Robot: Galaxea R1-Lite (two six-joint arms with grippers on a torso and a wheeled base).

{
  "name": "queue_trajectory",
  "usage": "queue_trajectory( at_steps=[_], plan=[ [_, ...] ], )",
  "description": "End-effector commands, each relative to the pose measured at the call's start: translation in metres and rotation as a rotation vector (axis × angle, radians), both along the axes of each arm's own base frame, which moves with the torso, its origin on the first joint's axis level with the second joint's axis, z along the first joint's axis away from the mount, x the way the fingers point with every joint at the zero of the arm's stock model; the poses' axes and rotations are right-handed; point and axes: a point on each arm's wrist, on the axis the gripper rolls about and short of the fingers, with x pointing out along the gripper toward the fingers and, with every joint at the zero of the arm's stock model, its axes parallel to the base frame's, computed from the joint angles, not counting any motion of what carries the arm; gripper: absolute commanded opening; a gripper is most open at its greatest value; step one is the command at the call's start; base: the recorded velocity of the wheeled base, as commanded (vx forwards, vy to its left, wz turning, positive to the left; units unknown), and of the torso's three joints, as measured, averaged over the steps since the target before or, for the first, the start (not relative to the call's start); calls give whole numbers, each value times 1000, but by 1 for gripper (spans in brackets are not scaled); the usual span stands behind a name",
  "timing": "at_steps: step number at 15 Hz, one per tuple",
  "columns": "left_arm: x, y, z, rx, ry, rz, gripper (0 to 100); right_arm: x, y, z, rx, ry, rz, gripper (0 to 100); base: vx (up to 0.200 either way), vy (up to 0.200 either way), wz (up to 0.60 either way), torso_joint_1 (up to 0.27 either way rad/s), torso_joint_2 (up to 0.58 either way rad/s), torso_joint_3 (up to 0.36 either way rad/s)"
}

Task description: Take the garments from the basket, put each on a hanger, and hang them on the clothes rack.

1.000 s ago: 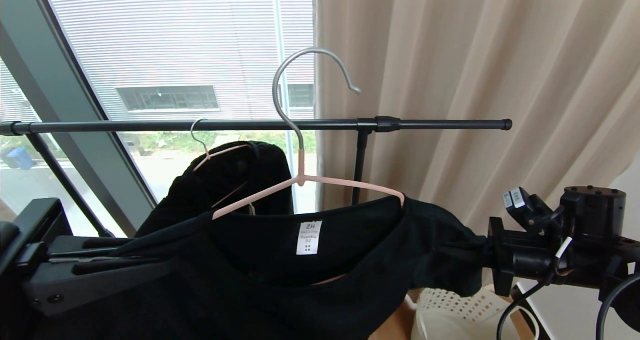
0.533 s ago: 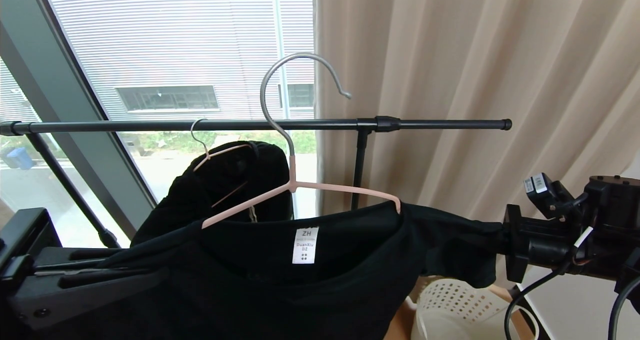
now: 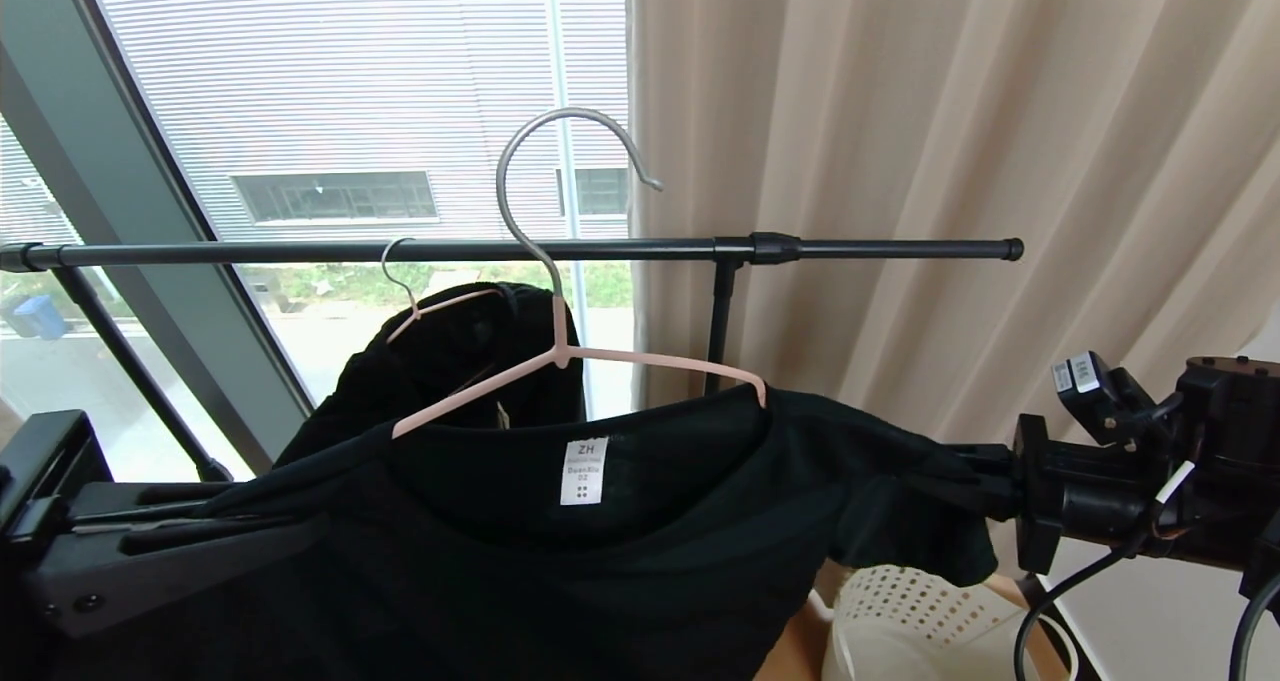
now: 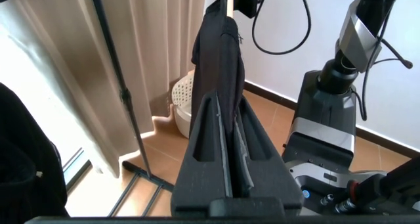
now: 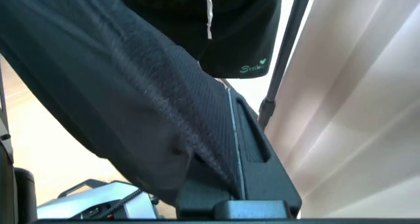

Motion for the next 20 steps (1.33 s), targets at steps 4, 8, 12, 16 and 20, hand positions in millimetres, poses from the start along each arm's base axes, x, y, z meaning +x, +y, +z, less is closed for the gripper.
queue_trajectory(
  at_steps=[4, 8, 12, 16, 20],
  plan=[
    [17, 5, -2, 5, 14, 69, 0, -6, 6, -1, -14, -21, 34, 100, 0, 0, 0, 0, 0, 0],
    [35, 8, -10, 23, 72, 127, 0, -5, 12, 8, 3, -26, 33, 100, 0, 0, 0, 0, 0, 0],
    [55, 7, -13, 58, 104, 201, 0, -5, 37, 15, 13, 35, -58, 100, 0, 0, 0, 0, 0, 0],
    [79, 5, -19, 95, 151, 281, 0, -9, 44, 20, 9, 30, -84, 100, 0, 0, 0, 0, 0, 0],
    [99, 8, -20, 112, 171, 341, 0, -9, 44, 19, 7, 28, -88, 100, 0, 0, 0, 0, 0, 0]
  ],
)
